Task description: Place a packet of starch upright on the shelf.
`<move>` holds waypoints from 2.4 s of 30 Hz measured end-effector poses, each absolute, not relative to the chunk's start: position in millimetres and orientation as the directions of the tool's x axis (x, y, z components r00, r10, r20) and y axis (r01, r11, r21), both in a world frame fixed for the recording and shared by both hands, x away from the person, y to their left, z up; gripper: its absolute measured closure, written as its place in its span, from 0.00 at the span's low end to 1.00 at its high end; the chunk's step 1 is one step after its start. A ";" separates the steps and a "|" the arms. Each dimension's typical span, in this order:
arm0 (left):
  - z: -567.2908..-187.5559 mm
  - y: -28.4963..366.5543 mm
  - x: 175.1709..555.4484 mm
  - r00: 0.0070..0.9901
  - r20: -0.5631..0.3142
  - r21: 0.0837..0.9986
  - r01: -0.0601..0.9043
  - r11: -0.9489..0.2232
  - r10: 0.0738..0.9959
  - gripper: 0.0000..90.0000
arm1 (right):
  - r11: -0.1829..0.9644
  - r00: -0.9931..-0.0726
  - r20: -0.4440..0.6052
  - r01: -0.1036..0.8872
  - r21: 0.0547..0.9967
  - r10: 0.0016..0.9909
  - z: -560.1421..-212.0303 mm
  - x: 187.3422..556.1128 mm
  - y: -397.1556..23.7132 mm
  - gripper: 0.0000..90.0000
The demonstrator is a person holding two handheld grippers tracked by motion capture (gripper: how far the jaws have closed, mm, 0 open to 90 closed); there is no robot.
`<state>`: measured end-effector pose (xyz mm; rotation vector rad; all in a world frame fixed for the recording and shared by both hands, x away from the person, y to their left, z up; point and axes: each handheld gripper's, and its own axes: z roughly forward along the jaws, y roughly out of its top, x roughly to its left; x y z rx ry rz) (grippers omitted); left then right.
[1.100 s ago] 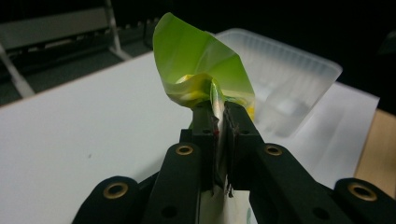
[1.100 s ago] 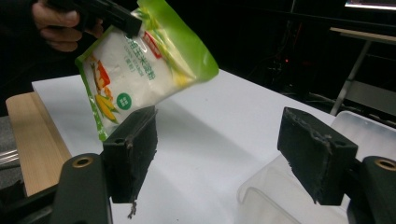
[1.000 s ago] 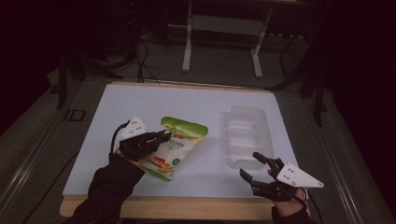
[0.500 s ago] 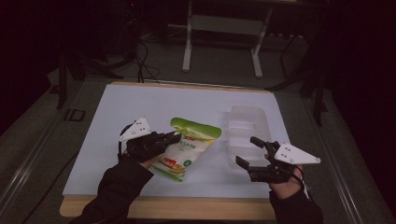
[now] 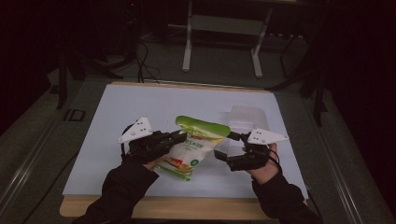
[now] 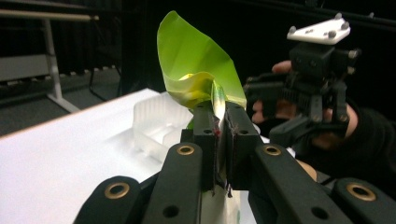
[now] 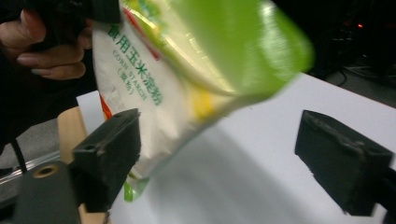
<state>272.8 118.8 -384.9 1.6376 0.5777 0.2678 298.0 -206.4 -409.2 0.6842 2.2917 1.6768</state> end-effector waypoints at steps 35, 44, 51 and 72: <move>-393.5 116.1 287.0 0.896 -0.212 0.973 0.230 0.001 0.391 0.50 | 0.445 -0.940 0.035 0.194 0.874 0.340 -367.2 308.9 -187.1 0.93; -414.7 127.1 287.3 0.844 -0.263 0.959 0.282 0.030 0.468 0.07 | 0.426 -0.910 -0.019 0.176 0.888 0.415 -342.1 327.5 -208.7 0.93; -429.9 145.2 288.3 0.804 -0.315 0.933 0.361 0.008 0.505 0.02 | 0.388 -0.879 -0.043 0.165 0.907 0.474 -320.0 343.1 -232.5 0.93; -480.8 181.9 264.1 0.753 -0.268 0.928 0.369 -0.047 0.601 0.02 | 0.375 -0.774 -0.093 0.194 0.907 0.627 -316.4 405.6 -292.3 0.93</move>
